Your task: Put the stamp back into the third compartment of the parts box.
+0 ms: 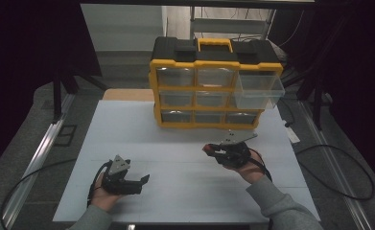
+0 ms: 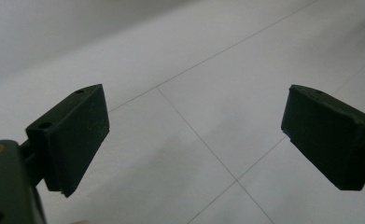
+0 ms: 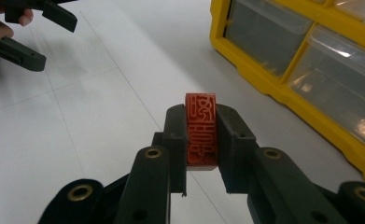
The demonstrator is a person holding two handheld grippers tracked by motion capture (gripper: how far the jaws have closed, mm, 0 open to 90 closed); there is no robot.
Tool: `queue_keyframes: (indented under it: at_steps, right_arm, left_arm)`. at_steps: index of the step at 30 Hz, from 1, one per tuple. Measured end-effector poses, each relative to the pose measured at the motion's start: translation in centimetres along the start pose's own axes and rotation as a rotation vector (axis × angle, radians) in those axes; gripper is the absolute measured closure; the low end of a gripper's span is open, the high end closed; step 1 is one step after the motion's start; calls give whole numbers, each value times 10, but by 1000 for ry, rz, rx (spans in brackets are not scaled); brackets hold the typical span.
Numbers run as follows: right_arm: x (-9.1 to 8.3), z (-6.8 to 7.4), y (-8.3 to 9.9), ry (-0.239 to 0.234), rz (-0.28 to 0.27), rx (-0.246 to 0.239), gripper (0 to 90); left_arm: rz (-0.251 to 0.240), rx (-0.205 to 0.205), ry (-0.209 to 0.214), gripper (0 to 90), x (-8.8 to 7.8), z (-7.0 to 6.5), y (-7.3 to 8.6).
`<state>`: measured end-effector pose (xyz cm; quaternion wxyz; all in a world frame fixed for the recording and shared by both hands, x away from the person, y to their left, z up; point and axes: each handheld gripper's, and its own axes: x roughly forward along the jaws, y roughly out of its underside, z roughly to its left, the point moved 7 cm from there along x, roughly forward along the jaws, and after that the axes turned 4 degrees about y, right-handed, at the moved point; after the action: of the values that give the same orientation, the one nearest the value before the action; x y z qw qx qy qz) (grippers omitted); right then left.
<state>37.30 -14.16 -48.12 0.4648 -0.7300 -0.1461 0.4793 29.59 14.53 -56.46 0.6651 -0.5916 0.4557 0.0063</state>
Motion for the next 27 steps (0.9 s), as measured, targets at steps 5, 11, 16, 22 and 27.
queue_keyframes:
  at_steps: [5,11,16,22,27]
  right_arm:
    - [-4,-2,-3,3,-13,6,745]
    - [-9,-5,-6,9,-27,12,745]
    - [-15,-8,-10,22,-49,19,745]
    - [-22,-14,-15,34,-75,32,746]
    - [-27,-16,-17,40,-86,40,746]
  left_arm:
    - [-1,-1,0,83,0,0,0]
    - [0,-1,2,83,0,0,0]
    - [0,0,0,83,0,0,0]
    - [-1,-1,0,83,0,0,0]
    - [-1,-1,0,83,0,0,0]
